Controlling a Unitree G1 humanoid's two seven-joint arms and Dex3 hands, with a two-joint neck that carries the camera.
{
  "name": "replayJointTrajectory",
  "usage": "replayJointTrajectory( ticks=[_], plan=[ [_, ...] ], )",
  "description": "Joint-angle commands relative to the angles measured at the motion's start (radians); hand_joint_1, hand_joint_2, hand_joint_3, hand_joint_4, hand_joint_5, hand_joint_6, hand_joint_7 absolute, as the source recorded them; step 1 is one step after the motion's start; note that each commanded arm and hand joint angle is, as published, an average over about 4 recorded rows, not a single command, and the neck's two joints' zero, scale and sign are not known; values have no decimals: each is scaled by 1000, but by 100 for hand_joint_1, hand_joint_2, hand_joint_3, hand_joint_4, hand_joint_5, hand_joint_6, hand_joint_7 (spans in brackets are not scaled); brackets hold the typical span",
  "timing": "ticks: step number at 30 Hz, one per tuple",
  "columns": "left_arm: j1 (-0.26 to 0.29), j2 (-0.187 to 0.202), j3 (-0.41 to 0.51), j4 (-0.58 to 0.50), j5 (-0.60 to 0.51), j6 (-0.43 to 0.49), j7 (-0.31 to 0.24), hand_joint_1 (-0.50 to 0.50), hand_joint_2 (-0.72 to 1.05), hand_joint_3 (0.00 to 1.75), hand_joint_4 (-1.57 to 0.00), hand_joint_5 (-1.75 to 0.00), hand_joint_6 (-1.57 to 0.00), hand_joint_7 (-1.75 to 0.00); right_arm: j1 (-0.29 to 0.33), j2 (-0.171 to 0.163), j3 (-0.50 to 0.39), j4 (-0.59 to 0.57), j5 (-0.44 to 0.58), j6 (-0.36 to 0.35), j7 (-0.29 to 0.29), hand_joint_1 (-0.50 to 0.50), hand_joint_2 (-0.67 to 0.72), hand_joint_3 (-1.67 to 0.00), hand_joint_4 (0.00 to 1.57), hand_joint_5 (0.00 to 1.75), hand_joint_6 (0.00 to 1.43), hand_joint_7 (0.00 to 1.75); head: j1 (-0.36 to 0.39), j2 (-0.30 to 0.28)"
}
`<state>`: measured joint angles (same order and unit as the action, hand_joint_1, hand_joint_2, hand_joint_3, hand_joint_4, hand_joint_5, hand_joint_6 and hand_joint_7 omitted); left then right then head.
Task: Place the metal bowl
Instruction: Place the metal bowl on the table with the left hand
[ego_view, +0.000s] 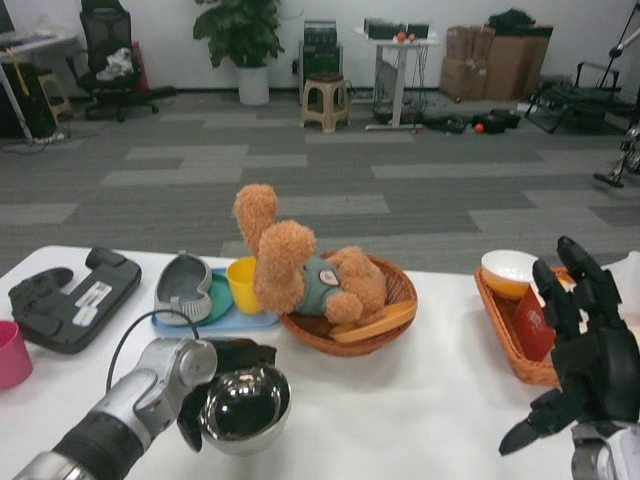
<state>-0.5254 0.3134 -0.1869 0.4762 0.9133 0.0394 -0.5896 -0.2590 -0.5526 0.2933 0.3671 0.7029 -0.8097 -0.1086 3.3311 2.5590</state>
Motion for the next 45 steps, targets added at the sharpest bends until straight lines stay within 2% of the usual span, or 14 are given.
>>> replayJointTrajectory(
  ticks=[1,3,4,7,12,14,16,18,22,29,34,36,41,45],
  plan=[
    [-43,-30,31,106,25,-22,1,-50,78,166,-151,-175,-50,-168,-6,-3,7,1,0,-10,3,18,72,0,20,29,0,42,3,-15],
    [-55,-35,29,145,32,-24,1,-50,78,166,-144,-175,-43,-168,-6,-3,7,1,0,-11,3,18,72,0,20,29,0,42,6,-23],
    [-62,-38,29,167,36,-24,1,-50,78,166,-132,-175,-37,-168,-6,-3,8,1,0,-11,3,18,72,0,20,29,0,42,9,-29],
    [-73,-48,38,213,57,-24,3,-50,78,166,-77,-175,-17,-168,-6,-3,10,1,0,-11,3,17,72,0,20,29,0,42,15,-39],
    [-74,-51,40,234,82,-24,17,-50,78,153,-21,-175,-6,-168,-5,-3,12,3,0,-11,1,17,72,0,20,29,0,42,20,-53],
    [-74,-53,40,237,86,-24,17,-50,78,148,-9,-175,-5,-168,-5,-3,12,2,0,-11,1,17,72,0,20,29,0,42,21,-58],
    [-70,-54,40,239,88,-24,18,-50,78,148,-6,-175,-4,-164,-6,-3,12,1,0,-11,1,18,72,0,20,29,0,42,24,-62],
    [-63,-54,40,234,88,-25,19,-50,83,140,-2,-175,-3,-161,-6,-3,12,1,0,-11,2,18,72,0,20,29,0,42,29,-67],
    [-50,-53,42,211,88,-32,20,-50,96,107,0,-175,-1,-157,-5,-3,12,0,0,-11,2,17,72,0,20,29,0,42,38,-72],
    [-35,-53,52,202,94,-35,21,-50,96,65,0,-175,0,-147,-5,-3,12,1,1,-11,2,17,72,0,20,29,0,42,43,-79],
    [-31,-57,52,205,96,-46,26,-50,96,57,0,-175,0,-147,-3,-3,10,1,1,-11,1,20,72,0,20,29,0,42,54,-88],
    [-31,-57,54,205,96,-47,27,-50,96,48,0,-175,0,-143,-3,-3,10,1,1,-11,1,21,72,0,20,29,0,42,56,-91],
    [-24,-60,82,205,97,-56,34,-50,96,37,0,-175,0,-138,-3,-3,9,1,1,-11,1,19,72,0,20,29,0,42,60,-92],
    [-10,-70,151,200,95,-96,57,-50,96,24,0,-175,0,-106,-1,-3,9,1,1,-11,2,17,72,0,20,29,0,42,69,-93]
  ],
)
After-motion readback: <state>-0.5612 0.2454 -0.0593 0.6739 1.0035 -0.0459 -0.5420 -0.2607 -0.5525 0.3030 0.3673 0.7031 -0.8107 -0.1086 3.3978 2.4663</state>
